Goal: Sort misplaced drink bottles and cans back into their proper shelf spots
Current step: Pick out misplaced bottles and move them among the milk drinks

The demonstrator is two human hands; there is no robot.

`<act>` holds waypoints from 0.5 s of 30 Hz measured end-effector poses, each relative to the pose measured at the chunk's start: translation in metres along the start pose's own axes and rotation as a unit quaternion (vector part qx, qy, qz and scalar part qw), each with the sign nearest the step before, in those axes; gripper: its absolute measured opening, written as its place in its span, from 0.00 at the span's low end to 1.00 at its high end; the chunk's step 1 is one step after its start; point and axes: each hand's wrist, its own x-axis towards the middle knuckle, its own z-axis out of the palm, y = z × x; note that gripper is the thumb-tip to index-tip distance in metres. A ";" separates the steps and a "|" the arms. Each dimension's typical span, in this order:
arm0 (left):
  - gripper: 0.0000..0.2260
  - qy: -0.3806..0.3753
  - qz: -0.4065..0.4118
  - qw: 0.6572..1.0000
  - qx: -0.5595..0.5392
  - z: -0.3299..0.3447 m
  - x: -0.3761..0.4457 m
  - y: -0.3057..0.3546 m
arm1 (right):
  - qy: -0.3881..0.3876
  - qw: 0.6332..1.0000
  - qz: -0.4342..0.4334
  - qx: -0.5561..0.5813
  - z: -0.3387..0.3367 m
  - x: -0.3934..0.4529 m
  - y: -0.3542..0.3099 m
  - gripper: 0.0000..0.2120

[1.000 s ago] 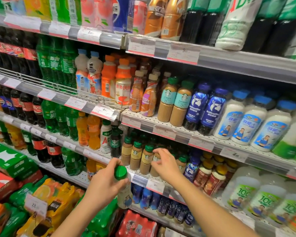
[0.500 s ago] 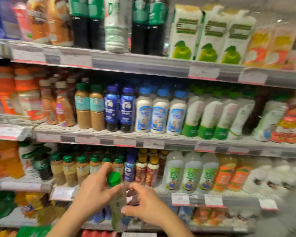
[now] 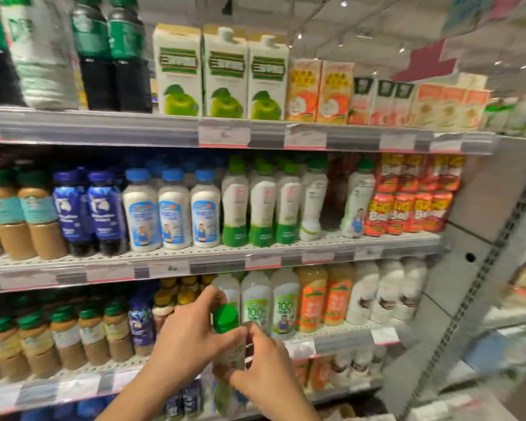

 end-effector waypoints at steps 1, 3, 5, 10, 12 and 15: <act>0.25 -0.016 0.012 1.000 0.000 0.006 0.004 0.007 | 0.009 1.000 0.004 -0.006 -0.008 -0.003 0.007 0.37; 0.24 -0.058 0.039 0.998 -0.009 0.016 0.012 0.020 | 0.024 1.000 0.015 -0.005 -0.025 -0.010 0.022 0.36; 0.25 -0.091 0.065 0.994 -0.015 0.022 0.023 0.030 | 0.032 0.999 0.022 -0.016 -0.044 -0.017 0.033 0.33; 0.24 -0.062 0.128 0.981 0.130 0.026 0.062 0.040 | 0.059 0.997 0.038 -0.034 -0.088 -0.021 0.066 0.30; 0.27 -0.025 0.115 0.972 0.205 0.029 0.077 0.037 | 0.074 0.996 0.041 -0.032 -0.104 -0.019 0.077 0.32; 0.32 0.015 0.065 0.965 0.252 0.039 0.094 0.028 | 0.097 0.993 0.045 -0.042 -0.128 -0.015 0.094 0.29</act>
